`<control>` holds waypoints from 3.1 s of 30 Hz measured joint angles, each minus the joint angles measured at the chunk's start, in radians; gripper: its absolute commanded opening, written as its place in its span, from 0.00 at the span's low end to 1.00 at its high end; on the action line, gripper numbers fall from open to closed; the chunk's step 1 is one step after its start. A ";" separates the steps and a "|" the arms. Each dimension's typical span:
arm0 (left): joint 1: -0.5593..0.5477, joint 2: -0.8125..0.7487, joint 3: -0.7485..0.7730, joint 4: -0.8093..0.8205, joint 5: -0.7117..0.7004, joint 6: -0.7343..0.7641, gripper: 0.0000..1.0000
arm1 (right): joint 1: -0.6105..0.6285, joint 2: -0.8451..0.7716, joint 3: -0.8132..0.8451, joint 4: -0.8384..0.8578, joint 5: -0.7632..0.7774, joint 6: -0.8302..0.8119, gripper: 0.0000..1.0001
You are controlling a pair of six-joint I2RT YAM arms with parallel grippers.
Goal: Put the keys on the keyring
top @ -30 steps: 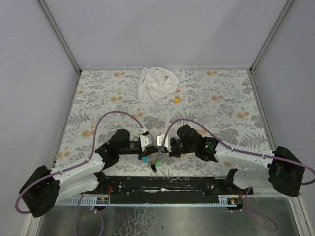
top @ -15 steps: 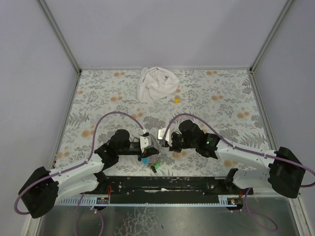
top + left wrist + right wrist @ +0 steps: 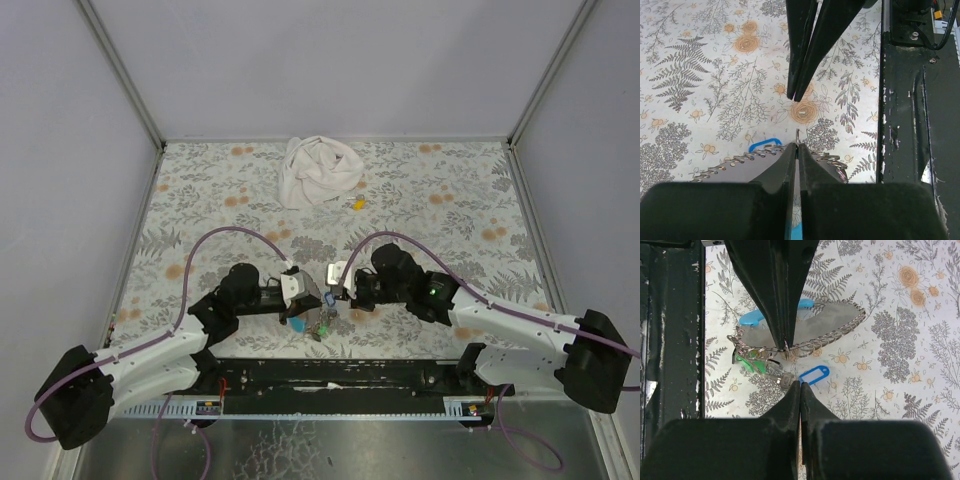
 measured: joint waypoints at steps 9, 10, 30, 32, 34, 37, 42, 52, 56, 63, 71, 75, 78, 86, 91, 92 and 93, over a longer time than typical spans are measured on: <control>0.000 -0.009 -0.004 -0.001 -0.048 -0.005 0.00 | 0.000 0.072 0.019 -0.054 0.081 0.056 0.10; 0.000 -0.017 -0.006 -0.001 -0.067 -0.010 0.00 | -0.001 0.090 0.021 -0.054 0.091 0.074 0.20; 0.000 -0.140 -0.057 -0.001 -0.482 -0.121 0.00 | -0.026 0.377 0.188 -0.159 0.227 0.533 0.35; 0.000 -0.158 -0.064 0.000 -0.515 -0.131 0.00 | -0.026 0.377 0.187 -0.159 0.243 0.564 0.36; 0.000 -0.171 -0.070 0.000 -0.540 -0.139 0.00 | -0.026 0.378 0.187 -0.159 0.268 0.601 0.37; 0.000 -0.183 -0.076 0.001 -0.573 -0.149 0.00 | -0.026 0.386 0.187 -0.159 0.293 0.665 0.40; 0.000 -0.185 -0.077 0.002 -0.603 -0.156 0.00 | -0.026 0.417 0.187 -0.145 0.319 0.785 0.43; 0.000 -0.182 -0.078 0.003 -0.608 -0.162 0.00 | 0.036 0.480 0.216 -0.154 0.373 0.927 0.40; 0.000 -0.182 -0.078 0.003 -0.608 -0.166 0.00 | 0.055 0.500 0.229 -0.164 0.402 0.944 0.35; 0.000 -0.175 -0.079 0.006 -0.607 -0.166 0.00 | 0.061 0.537 0.250 -0.176 0.427 0.955 0.29; 0.000 -0.163 -0.079 0.011 -0.607 -0.166 0.00 | 0.073 0.549 0.257 -0.201 0.443 0.955 0.27; 0.000 -0.151 -0.079 0.015 -0.604 -0.166 0.00 | 0.079 0.549 0.257 -0.218 0.451 0.955 0.23; 0.000 -0.149 -0.079 0.015 -0.602 -0.166 0.00 | 0.082 0.549 0.257 -0.225 0.452 0.955 0.21; 0.000 -0.150 -0.079 0.015 -0.602 -0.166 0.00 | 0.085 0.549 0.257 -0.227 0.452 0.956 0.03; 0.000 -0.150 -0.079 0.015 -0.594 -0.166 0.00 | 0.088 0.541 0.256 -0.228 0.452 0.949 0.00; 0.000 -0.150 -0.079 0.015 -0.591 -0.166 0.00 | 0.088 0.532 0.253 -0.227 0.452 0.942 0.00; 0.000 -0.150 -0.079 0.015 -0.587 -0.166 0.00 | 0.088 0.518 0.250 -0.227 0.452 0.932 0.00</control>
